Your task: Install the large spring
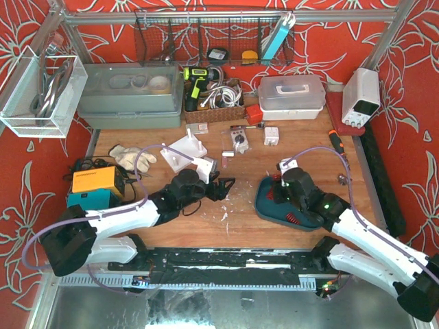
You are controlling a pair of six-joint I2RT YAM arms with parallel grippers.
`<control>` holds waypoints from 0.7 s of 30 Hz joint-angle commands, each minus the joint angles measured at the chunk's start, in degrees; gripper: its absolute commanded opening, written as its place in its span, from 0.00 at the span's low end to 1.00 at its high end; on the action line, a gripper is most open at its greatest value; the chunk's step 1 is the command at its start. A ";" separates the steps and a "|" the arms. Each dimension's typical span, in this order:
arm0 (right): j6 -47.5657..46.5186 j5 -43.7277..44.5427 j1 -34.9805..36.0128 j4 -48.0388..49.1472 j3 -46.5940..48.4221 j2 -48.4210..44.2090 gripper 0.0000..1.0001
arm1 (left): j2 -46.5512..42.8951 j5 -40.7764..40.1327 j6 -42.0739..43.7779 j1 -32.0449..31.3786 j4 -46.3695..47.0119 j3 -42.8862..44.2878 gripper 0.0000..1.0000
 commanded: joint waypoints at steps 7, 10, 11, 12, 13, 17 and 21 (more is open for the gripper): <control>-13.66 -3.86 7.67 25.46 -3.26 5.98 0.00 | -1.57 19.23 -9.08 5.58 8.83 -2.63 0.65; -16.05 -4.44 9.55 30.32 -3.63 8.45 0.00 | -3.24 18.11 -7.88 5.59 7.79 -2.68 0.64; -16.69 -4.25 10.05 31.61 -3.67 9.03 0.00 | -3.79 18.27 -7.18 5.56 7.73 -2.84 0.63; -18.03 -4.13 10.73 32.96 -3.82 9.64 0.00 | -4.29 18.50 -6.79 5.58 7.69 -2.99 0.63; -19.44 -4.11 11.56 34.33 -4.49 9.87 0.00 | -4.63 18.78 -6.54 5.59 7.73 -3.11 0.64; -23.49 -1.51 15.74 41.85 -7.25 9.97 0.00 | -4.44 21.25 -6.77 5.59 8.00 -2.67 0.63; -25.42 0.41 17.76 43.81 -8.17 10.97 0.00 | -2.81 27.54 -7.10 5.58 9.72 -1.99 0.62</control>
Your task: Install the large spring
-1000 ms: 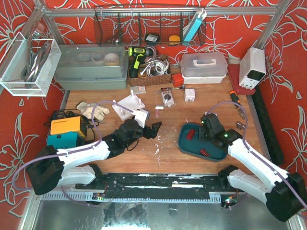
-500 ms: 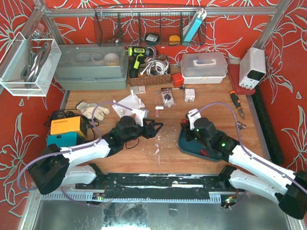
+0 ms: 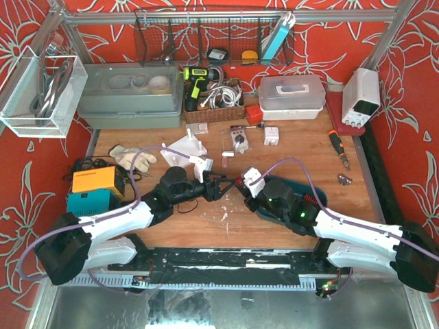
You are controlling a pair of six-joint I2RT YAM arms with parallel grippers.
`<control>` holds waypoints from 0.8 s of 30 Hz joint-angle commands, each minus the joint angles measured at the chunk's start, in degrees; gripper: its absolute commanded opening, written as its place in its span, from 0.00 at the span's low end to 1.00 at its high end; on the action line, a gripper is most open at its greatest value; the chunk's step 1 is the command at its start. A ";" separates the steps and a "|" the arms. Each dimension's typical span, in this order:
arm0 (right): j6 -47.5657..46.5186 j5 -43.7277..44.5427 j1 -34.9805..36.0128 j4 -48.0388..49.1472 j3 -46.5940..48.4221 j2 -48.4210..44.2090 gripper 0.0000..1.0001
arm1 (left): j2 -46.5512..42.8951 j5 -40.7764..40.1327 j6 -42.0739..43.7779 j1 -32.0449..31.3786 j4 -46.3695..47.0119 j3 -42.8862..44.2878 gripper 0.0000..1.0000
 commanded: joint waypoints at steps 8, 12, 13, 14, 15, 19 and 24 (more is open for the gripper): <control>-5.53 3.63 2.62 9.86 -2.29 1.66 0.00 | 4.17 10.38 -0.49 0.21 2.18 2.67 0.61; -6.08 3.59 3.20 11.01 -2.89 1.66 0.00 | 6.25 11.55 -0.58 0.20 0.87 4.11 0.60; -6.22 3.56 3.26 11.17 -3.04 1.59 0.00 | 6.68 11.86 -0.80 0.21 1.04 4.15 0.60; -6.33 3.45 3.34 11.36 -3.27 1.43 0.00 | 7.05 12.14 -1.01 0.21 1.16 4.25 0.59; -6.42 3.07 3.40 11.73 -3.53 1.33 0.00 | 7.31 12.53 -1.03 0.20 1.20 4.42 0.59; -6.46 1.14 3.61 13.08 -4.32 1.17 0.00 | 7.68 12.76 -1.51 0.21 1.60 4.42 0.55; -7.09 1.43 3.93 14.19 -4.65 1.60 0.00 | 8.06 13.10 -1.90 0.16 1.56 4.52 0.51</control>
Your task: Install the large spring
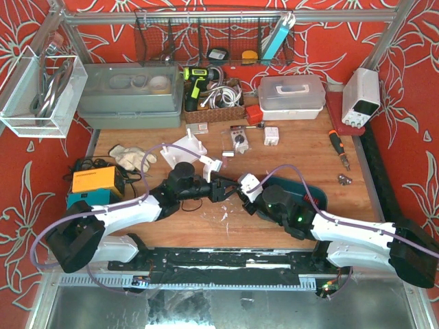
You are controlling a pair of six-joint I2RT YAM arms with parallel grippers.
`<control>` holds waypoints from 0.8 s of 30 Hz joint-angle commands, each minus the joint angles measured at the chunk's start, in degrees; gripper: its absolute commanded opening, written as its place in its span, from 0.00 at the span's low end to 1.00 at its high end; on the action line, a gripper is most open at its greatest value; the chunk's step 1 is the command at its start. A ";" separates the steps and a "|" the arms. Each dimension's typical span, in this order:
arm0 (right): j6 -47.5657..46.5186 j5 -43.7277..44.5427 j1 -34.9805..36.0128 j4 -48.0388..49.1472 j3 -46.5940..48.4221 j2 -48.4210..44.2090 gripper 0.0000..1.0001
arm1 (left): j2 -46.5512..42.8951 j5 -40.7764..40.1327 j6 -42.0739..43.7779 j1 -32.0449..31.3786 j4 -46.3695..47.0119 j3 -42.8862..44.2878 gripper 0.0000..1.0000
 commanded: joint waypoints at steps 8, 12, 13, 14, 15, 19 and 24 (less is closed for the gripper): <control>-2.06 -0.31 0.96 5.11 -0.88 0.72 0.00 | 2.74 6.78 -1.76 -0.01 2.63 1.79 0.45; -2.20 -0.06 1.07 5.33 -0.87 1.07 0.00 | 3.13 7.73 -1.86 -0.01 2.97 1.92 0.32; -2.26 0.07 1.02 5.29 -0.87 1.19 0.00 | 3.28 7.97 -1.82 -0.01 2.91 2.00 0.28; -2.16 0.26 1.06 5.20 -0.87 1.34 0.00 | 3.36 8.29 -1.75 -0.01 2.91 2.05 0.23; -2.05 0.60 1.07 5.12 -0.84 1.55 0.00 | 3.54 8.62 -1.80 -0.05 3.01 2.12 0.18; -1.71 3.16 1.07 5.81 -0.94 2.99 0.08 | 3.16 9.16 -2.04 -0.01 3.37 1.86 0.08; 0.89 5.99 1.07 -0.09 1.67 3.26 0.43 | 0.37 5.48 -0.65 -0.02 1.61 1.25 0.03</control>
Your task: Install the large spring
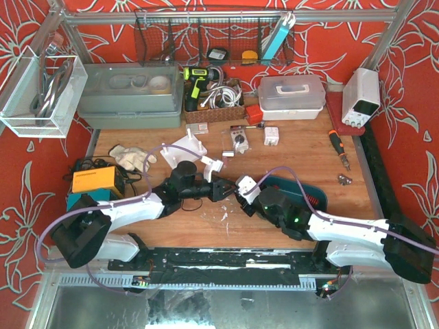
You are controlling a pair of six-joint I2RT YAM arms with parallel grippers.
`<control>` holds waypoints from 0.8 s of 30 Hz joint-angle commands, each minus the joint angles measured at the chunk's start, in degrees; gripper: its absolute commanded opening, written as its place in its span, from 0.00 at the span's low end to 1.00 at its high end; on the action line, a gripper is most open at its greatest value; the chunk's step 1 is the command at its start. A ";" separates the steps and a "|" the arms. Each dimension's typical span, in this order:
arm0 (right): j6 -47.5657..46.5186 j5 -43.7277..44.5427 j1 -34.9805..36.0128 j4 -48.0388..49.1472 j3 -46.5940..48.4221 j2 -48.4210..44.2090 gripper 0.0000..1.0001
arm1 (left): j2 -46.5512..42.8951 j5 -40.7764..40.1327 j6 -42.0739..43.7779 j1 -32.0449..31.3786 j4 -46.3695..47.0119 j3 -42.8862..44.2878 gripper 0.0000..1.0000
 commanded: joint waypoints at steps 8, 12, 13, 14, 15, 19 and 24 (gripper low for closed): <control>7.54 3.81 0.28 -9.60 4.72 -6.19 0.93 | -14.39 -15.52 7.32 -1.23 -7.15 -0.32 0.00; 13.37 10.86 0.19 -17.68 7.72 -11.94 0.99 | -17.61 -29.43 10.53 -1.26 -15.60 2.15 0.00; 15.09 13.47 0.13 -19.88 8.19 -13.17 0.99 | -17.63 -32.42 10.80 -1.24 -16.91 2.76 0.00; 16.50 15.69 0.13 -21.58 8.64 -14.07 0.99 | -19.41 -35.89 11.09 -1.23 -18.36 3.36 0.00; 17.88 17.80 0.04 -23.15 9.23 -14.53 0.99 | -19.77 -39.59 11.47 -1.23 -19.80 4.17 0.00; 18.86 24.13 -0.24 -27.09 11.48 -14.09 0.99 | -18.71 -54.30 12.89 -0.66 -26.00 7.52 0.00; 18.62 27.55 -0.33 -24.97 8.32 -13.27 0.99 | -15.52 -60.14 13.23 4.61 -29.37 10.23 0.00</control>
